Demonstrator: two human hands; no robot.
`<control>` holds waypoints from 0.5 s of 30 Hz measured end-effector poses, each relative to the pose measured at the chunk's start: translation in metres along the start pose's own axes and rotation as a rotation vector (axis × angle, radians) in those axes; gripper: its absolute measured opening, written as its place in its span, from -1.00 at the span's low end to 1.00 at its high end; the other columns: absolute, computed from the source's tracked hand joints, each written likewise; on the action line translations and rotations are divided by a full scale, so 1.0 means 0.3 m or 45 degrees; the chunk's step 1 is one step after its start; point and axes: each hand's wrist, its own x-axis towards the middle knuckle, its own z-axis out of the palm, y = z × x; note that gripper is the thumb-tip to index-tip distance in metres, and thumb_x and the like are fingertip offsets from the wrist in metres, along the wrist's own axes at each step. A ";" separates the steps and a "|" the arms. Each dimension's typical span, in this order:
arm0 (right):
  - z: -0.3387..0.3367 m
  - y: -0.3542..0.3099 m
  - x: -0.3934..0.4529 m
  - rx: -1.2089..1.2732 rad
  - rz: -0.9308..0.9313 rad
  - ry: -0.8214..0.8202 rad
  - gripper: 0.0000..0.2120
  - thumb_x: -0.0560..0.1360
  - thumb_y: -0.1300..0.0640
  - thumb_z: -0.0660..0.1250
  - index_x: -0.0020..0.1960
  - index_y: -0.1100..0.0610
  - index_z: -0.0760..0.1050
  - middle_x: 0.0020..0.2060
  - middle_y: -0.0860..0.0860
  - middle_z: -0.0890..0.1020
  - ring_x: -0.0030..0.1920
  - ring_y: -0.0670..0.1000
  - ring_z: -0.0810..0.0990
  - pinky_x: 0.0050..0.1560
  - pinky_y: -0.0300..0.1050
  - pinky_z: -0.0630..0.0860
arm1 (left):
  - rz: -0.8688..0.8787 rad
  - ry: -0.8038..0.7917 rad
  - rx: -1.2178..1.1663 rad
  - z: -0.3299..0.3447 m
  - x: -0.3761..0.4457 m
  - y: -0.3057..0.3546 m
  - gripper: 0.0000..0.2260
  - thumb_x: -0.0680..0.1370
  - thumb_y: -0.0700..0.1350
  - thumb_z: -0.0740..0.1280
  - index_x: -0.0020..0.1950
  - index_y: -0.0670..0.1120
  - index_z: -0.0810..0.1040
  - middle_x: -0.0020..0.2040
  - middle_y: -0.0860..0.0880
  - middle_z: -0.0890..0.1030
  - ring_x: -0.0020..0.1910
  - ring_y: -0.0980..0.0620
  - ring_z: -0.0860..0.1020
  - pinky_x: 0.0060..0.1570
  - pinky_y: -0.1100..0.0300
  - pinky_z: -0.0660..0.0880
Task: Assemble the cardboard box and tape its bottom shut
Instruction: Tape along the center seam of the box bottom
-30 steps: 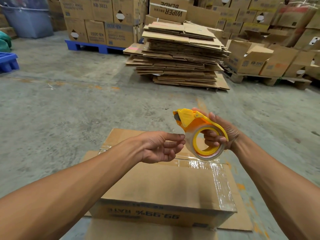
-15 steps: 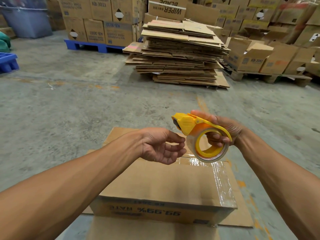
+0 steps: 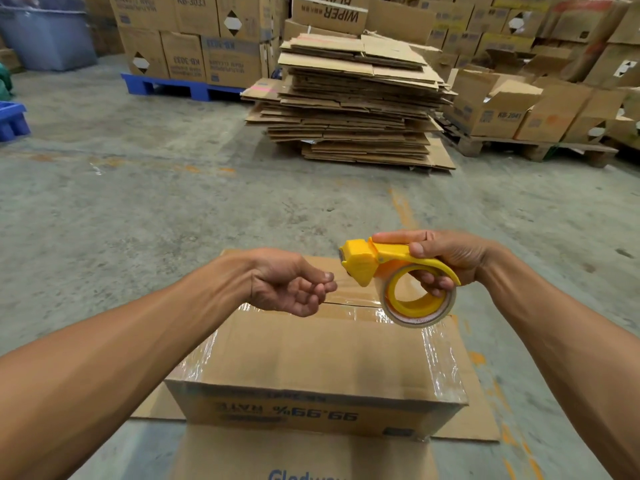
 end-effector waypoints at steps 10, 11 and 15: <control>0.066 -0.059 0.071 -0.190 0.083 -0.064 -0.17 0.22 -0.04 0.63 0.40 -0.01 0.35 -0.28 0.04 0.72 -0.50 -0.09 0.60 -0.49 -0.22 0.59 | 0.064 0.048 0.173 -0.101 -0.047 0.011 -0.91 0.54 -0.31 0.29 -0.17 -0.20 0.47 -0.37 -0.07 0.57 -0.47 0.13 0.45 -0.41 0.29 0.50; 0.070 -0.062 0.084 -0.202 0.093 -0.058 -0.18 0.21 -0.03 0.64 0.39 -0.01 0.37 -0.26 0.05 0.72 -0.49 -0.09 0.60 -0.49 -0.22 0.59 | 0.067 0.081 0.184 -0.113 -0.056 0.011 -0.88 0.57 -0.31 0.26 -0.17 -0.19 0.46 -0.40 -0.07 0.56 -0.49 0.14 0.45 -0.44 0.30 0.50; 0.071 -0.072 0.121 -0.252 0.169 -0.028 -0.26 0.22 0.01 0.63 0.35 -0.03 0.47 -0.22 0.10 0.71 -0.49 -0.06 0.59 -0.50 -0.20 0.59 | 0.053 0.214 0.202 -0.177 -0.115 -0.008 -0.81 0.62 -0.31 0.20 -0.19 -0.19 0.43 -0.49 -0.06 0.52 -0.55 0.13 0.44 -0.60 0.37 0.43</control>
